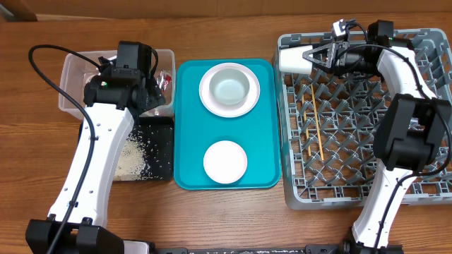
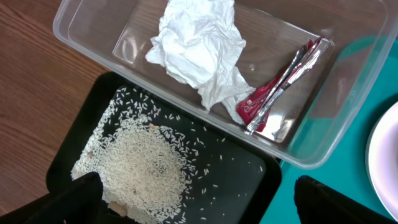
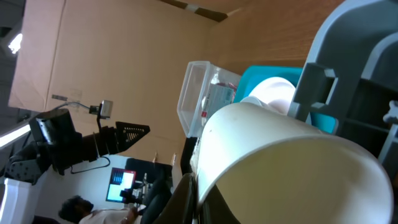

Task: Sort waste into correct bins and load items into the dishwasher
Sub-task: 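Set the cup upside down in the rack's back corner and release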

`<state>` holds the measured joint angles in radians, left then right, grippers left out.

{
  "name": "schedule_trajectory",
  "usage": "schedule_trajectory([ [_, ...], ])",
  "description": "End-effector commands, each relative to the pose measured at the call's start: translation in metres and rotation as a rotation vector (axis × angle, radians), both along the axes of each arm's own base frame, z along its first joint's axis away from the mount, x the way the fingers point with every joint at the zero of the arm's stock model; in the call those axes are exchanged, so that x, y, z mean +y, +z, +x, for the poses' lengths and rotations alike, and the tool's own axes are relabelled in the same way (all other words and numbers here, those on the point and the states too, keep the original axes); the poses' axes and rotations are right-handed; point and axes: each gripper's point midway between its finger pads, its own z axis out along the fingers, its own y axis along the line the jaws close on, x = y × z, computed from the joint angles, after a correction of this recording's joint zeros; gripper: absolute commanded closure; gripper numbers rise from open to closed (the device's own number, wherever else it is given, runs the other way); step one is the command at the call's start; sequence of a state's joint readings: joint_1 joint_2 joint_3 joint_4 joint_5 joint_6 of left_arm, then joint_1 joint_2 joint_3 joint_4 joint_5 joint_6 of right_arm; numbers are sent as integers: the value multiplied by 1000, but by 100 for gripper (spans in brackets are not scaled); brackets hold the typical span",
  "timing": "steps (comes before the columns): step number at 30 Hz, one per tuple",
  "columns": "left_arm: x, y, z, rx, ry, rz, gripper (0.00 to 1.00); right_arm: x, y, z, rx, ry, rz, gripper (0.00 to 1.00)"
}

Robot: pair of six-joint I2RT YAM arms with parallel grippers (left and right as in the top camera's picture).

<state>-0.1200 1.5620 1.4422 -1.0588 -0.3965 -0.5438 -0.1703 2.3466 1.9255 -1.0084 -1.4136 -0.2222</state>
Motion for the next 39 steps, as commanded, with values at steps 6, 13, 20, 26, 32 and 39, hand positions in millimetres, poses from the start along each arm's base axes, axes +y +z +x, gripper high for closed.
schedule_trajectory([
  [6, -1, 6, 2, -13, -14, 5, 0, -19, -24, -1, 63, -50, -152, 96],
  [13, -2, 6, 2, -13, -15, 5, 0, -50, -34, -7, 104, -98, -203, 96],
  [20, -1, 6, 2, -13, -14, 5, 0, -77, -35, -13, 121, -140, -198, 96],
  [26, -1, 6, 2, -13, -14, 5, 0, -73, 9, -11, 68, -144, 57, 96],
  [32, -1, 6, 2, -12, -14, 5, 0, -62, 29, -7, -21, -110, 153, 96],
  [39, -1, 6, 2, -13, -14, 5, 0, -44, 19, -2, -67, -66, 137, 96],
])
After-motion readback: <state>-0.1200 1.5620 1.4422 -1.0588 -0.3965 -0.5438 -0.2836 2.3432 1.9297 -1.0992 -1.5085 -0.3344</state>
